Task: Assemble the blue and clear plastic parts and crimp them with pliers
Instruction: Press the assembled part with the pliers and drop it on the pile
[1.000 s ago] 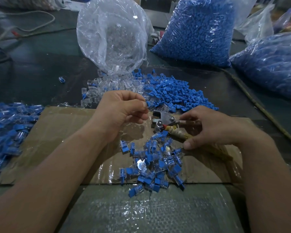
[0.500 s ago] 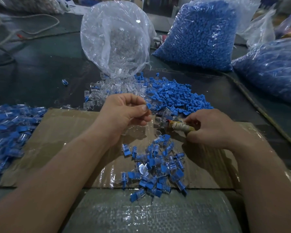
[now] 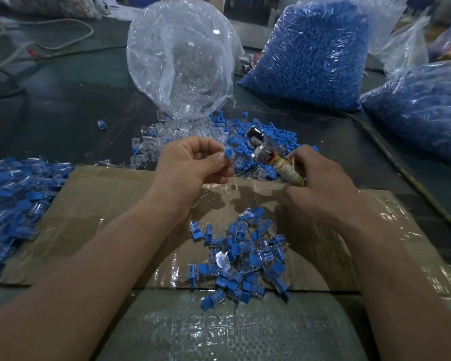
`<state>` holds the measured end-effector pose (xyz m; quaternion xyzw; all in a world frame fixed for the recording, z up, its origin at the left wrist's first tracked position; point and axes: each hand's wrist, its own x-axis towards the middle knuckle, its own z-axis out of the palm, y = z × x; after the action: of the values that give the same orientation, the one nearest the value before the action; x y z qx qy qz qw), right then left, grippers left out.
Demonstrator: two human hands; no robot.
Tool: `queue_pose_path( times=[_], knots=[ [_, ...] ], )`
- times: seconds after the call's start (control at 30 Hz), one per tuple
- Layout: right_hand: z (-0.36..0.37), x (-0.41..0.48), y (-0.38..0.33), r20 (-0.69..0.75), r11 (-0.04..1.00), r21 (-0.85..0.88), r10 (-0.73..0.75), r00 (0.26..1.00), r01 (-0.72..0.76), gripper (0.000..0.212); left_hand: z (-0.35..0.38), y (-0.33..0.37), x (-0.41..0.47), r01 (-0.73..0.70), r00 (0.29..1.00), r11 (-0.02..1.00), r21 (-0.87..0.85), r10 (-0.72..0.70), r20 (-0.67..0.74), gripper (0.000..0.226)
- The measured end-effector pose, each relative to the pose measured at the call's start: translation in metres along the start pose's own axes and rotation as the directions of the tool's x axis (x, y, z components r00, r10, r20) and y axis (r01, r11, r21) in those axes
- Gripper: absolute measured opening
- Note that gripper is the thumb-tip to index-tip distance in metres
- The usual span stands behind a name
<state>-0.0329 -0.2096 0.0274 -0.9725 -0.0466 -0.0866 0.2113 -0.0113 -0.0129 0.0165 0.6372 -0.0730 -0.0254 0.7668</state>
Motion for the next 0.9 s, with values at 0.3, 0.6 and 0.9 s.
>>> queue_pose_path(
  times=[0.3,0.6,0.9],
  knots=[
    [0.007,-0.004,-0.01,0.08,0.997,0.04,-0.067,0.995,0.064,0.024,0.003,0.002,-0.002,-0.08,0.997,0.996,0.051,0.08,-0.005,0.018],
    [0.007,-0.004,-0.012,0.097,0.996,0.038,-0.085,0.992,0.082,0.022,0.004,0.001,-0.003,-0.103,0.995,0.992,0.071,0.103,-0.003,0.018],
    [0.006,-0.001,-0.015,0.097,0.995,0.043,-0.097,0.99,0.093,0.018,0.006,-0.002,-0.004,-0.131,0.99,0.984,0.124,0.136,-0.034,0.021]
  ],
)
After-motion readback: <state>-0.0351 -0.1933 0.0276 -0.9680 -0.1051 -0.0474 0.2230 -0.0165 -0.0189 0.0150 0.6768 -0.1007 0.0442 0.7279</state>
